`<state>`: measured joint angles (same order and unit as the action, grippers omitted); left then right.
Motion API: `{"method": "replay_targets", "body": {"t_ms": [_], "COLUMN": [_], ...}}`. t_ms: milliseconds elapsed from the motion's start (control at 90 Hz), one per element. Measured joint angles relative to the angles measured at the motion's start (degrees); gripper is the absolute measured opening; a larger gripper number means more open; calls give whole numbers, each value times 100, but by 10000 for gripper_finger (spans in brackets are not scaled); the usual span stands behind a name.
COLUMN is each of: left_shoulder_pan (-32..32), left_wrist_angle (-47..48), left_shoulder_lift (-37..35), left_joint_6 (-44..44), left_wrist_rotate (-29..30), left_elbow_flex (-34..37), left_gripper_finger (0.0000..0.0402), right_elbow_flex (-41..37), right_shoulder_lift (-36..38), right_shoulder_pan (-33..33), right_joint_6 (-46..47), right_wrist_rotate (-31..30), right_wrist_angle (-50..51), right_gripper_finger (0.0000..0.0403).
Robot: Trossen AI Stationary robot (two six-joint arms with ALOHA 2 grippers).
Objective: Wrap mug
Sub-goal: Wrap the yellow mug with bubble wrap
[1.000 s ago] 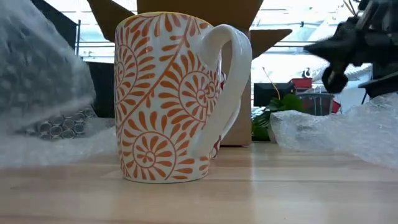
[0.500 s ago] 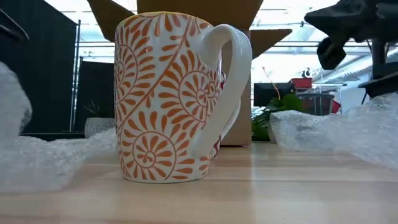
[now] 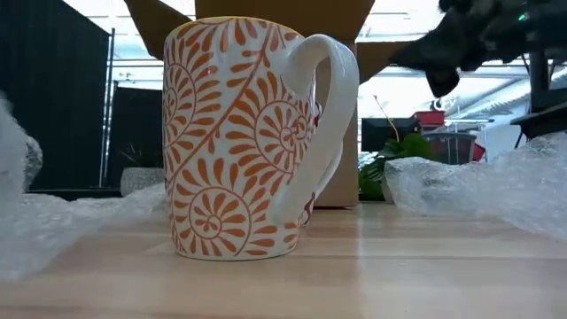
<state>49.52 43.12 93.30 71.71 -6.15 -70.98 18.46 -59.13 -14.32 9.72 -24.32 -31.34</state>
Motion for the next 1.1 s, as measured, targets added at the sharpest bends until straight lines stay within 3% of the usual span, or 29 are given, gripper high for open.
{"method": "replay_targets", "body": {"t_ms": [189,422,589,856,1100], "left_shoulder_pan": [81,85,-49,-391,-1085], "left_wrist_angle": [273,738,1500,1936,1751], "left_shoulder_lift": [-1282,-1901,-1904,-1841,-1603], "left_joint_6": [10,-506,-378,-462,52], "left_wrist_rotate": [2523,4119,4705,5323,6168], "left_elbow_flex": [-1,-7,-3,20,758], "left_gripper_finger": [178,178,178,178,178], "right_elbow_flex": [2,398,814,1272,1320], "right_shoulder_lift": [-848,-1622,-2103,-2661,-2635], "right_shoulder_pan": [548,1311,1612,1774,1734], "right_joint_6": [-568,-660,-861,-872,-985], "right_wrist_rotate": [-304,-257,-248,-194,-272], "right_wrist_angle": [-1115,-1392,-1378,-1436,-1354], "right_gripper_finger": [0,0,0,0,0]}}
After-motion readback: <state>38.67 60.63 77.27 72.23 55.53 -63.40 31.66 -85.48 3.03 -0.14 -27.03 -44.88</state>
